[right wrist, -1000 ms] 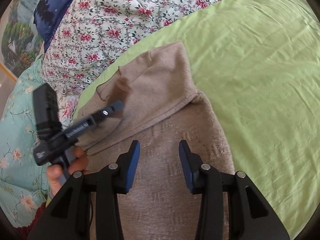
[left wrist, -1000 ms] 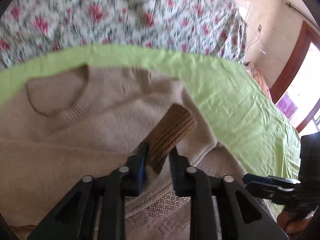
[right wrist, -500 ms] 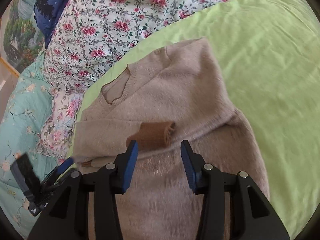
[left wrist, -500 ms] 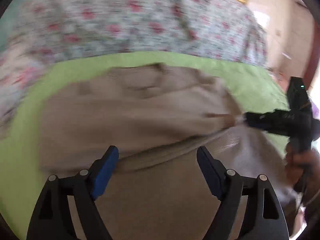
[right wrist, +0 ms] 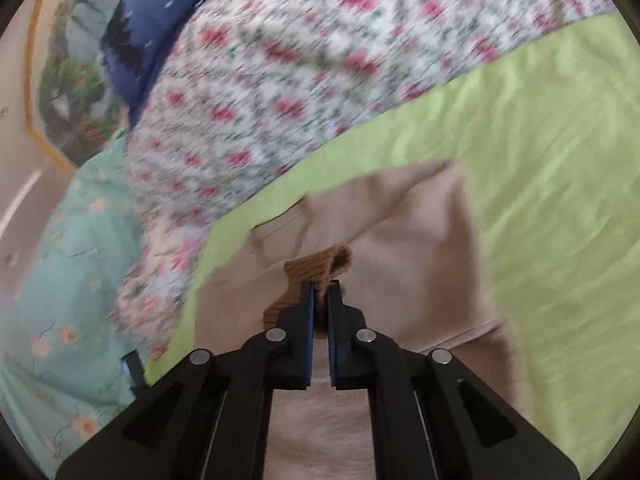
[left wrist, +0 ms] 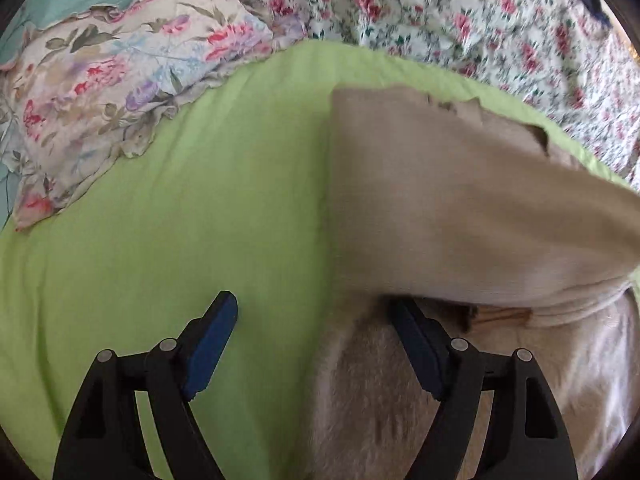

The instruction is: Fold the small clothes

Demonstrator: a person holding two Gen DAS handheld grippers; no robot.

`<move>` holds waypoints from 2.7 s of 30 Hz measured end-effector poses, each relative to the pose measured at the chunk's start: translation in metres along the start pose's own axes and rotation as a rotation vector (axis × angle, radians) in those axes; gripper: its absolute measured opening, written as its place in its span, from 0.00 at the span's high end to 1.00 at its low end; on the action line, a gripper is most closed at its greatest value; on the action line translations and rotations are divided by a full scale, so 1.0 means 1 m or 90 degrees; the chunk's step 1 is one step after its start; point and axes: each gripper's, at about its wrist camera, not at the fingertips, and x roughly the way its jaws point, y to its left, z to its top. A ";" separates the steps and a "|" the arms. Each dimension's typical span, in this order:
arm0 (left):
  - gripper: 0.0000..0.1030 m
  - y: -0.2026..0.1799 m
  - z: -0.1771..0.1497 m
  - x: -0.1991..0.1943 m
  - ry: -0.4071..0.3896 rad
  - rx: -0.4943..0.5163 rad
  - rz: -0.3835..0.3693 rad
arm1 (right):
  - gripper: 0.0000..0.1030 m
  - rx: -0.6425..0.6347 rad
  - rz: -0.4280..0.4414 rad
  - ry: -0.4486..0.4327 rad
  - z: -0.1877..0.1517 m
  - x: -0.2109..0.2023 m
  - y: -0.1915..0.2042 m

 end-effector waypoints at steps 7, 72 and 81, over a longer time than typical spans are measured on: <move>0.26 -0.004 0.007 -0.002 -0.014 -0.012 0.063 | 0.93 0.038 -0.080 0.067 -0.006 0.030 -0.034; 0.23 0.023 0.078 0.049 0.023 -0.089 -0.180 | 0.91 -0.049 -0.087 0.132 -0.013 0.081 -0.047; 0.22 0.000 0.080 0.056 0.024 -0.035 -0.125 | 0.93 -0.062 -0.132 0.039 0.005 0.032 -0.030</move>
